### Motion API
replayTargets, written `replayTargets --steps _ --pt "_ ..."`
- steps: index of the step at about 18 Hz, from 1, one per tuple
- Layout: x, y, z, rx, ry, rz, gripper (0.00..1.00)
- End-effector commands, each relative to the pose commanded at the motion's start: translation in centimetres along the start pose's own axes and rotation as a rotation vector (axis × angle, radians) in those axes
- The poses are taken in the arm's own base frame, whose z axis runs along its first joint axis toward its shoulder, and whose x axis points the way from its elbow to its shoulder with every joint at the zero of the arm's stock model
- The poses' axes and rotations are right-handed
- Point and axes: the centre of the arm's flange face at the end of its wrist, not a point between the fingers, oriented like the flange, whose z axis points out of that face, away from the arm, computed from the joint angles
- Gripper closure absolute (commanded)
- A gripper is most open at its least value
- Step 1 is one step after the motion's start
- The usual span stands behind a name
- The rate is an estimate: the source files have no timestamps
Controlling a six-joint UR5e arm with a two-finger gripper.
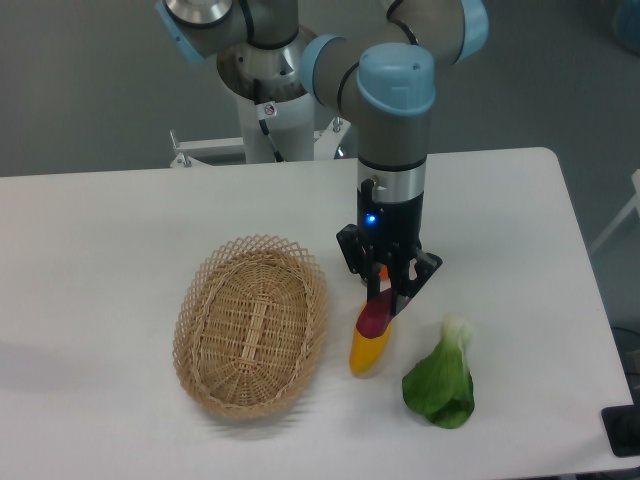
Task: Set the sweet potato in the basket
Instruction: 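Carry the held sweet potato over the wicker basket and lower it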
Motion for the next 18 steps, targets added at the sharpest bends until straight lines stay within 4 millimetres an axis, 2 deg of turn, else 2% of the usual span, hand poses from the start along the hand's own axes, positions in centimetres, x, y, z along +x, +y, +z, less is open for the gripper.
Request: replayTargets --steps 2,4,6,10,12,14,18 --pt "2.0 -2.0 0.2 0.008 0.015 -0.016 0.77" --pt "3.8 -2.7 1.3 -0.032 0.020 -0.065 0.77" --pt "6.6 -3.8 2.4 -0.073 0.026 -0.090 0.77" --pt "11.4 -4.4 4.9 -0.142 0.054 -0.142 0.77" --pt "13.0 -4.5 5.8 -0.173 0.066 -0.103 0.76" --pt "14.4 -4.7 7.1 -0.197 0.094 0.011 0.73" --pt "17.3 -5.2 9.6 -0.276 0.100 0.116 0.74"
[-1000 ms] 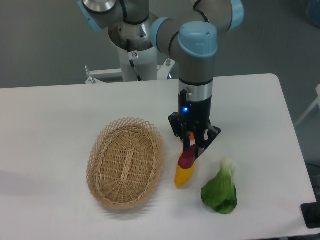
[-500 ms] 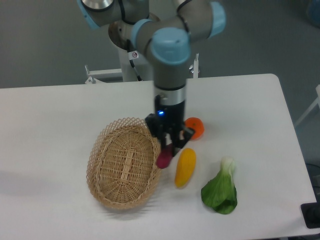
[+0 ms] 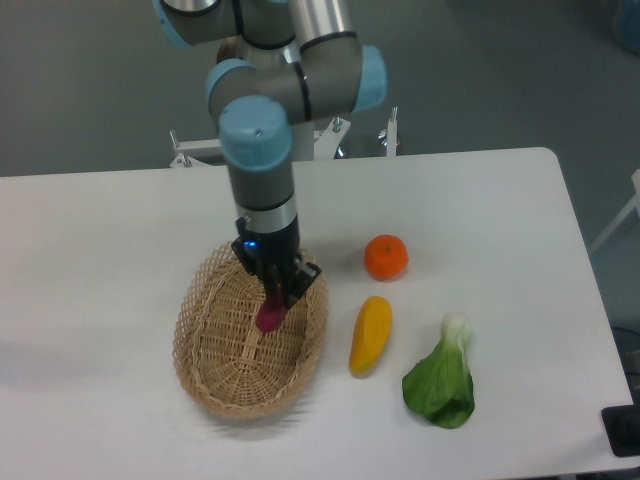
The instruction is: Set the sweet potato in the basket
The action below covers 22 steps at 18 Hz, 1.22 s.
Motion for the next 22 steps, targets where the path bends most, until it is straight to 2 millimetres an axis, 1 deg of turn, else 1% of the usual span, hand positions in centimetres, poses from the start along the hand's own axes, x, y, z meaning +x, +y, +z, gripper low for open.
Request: replayTargets --steps 1,2,4,5,7,8,9,10,13,17,18,19,20,22 --pt "0.2 -0.2 0.7 -0.016 0.001 0.006 0.73" --pt "0.1 -0.5 0.9 -0.020 0.003 0.006 0.73" --pt "0.7 -0.9 1.6 -0.027 0.014 0.024 0.72" --pt "0.9 -1.0 2.0 -0.033 0.020 0.026 0.63" --pt "0.9 -1.0 2.3 -0.036 0.022 0.023 0.56" --pt "0.8 -1.1 2.1 -0.032 0.017 0.021 0.43" --pt "0.7 -1.2 1.9 -0.030 0.013 0.021 0.20" --pt "0.6 -1.2 1.8 -0.029 0.012 0.021 0.01" --pt "0.0 -1.5 0.8 -0.015 -0.006 0.017 0.00" --pt "-1.5 -2.3 -2.4 0.026 -0.059 0.003 0.00" --pt "-1.9 -2.4 -3.0 0.035 -0.070 -0.018 0.00" --pt "-2.5 -2.7 -4.0 0.046 -0.088 -0.051 0.00" --pt "-3.2 -2.7 -5.0 0.066 -0.101 -0.066 0.00" --pt "-4.4 -2.4 -6.1 0.078 -0.125 -0.079 0.00"
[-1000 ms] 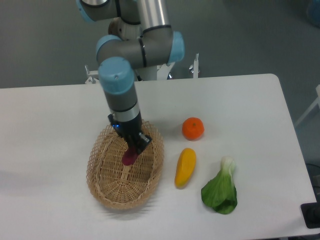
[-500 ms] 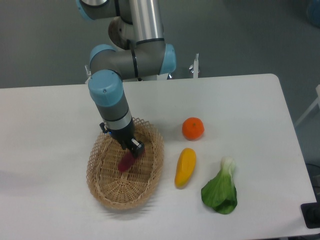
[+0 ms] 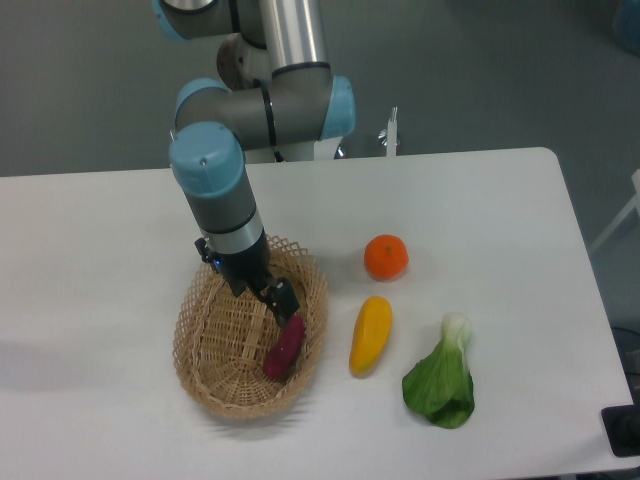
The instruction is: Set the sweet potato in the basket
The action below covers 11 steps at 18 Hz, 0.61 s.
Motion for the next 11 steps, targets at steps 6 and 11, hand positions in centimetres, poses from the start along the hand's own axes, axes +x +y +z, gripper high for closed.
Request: replayTargets --steps 6,11 --pt "-8.5 4.9 -3.6 -0.025 -0.057 -0.001 0.00" --pt "-13.2 11.5 -6.2 -0.081 0.022 0.166 0.00"
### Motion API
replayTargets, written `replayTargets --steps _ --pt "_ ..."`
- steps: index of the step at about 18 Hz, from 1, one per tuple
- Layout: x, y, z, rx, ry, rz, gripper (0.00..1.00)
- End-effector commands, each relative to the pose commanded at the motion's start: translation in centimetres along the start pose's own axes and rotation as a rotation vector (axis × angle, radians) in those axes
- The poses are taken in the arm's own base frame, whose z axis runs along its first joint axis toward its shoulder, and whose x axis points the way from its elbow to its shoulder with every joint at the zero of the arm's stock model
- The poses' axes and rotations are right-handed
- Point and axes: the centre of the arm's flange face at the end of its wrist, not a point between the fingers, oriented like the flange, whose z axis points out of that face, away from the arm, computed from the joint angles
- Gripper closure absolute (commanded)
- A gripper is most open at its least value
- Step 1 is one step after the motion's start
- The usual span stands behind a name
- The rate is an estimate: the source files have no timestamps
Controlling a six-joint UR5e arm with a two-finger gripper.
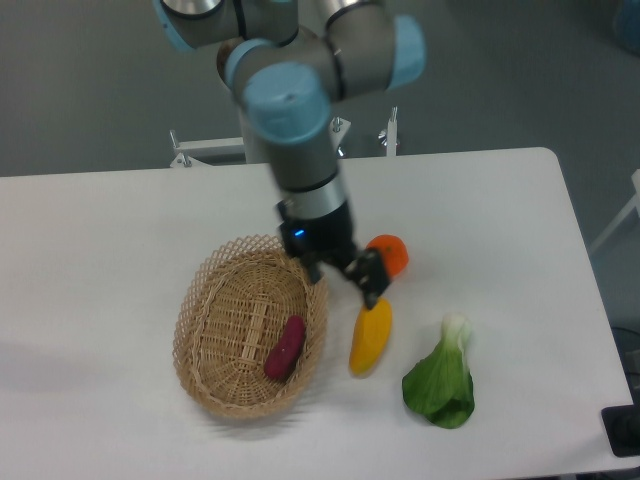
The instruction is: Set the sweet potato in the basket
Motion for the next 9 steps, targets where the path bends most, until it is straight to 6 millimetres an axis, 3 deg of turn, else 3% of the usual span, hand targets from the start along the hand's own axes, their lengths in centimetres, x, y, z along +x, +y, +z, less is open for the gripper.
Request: replayTargets --steps 3,5,9 --pt "-1.5 3.8 0.1 0.022 0.024 0.044 0.00" --pt "-1.9 4.8 0.2 0.015 0.021 0.065 0.00" --pt "-2.1 4.8 0.0 0.026 0.014 0.062 0.00"
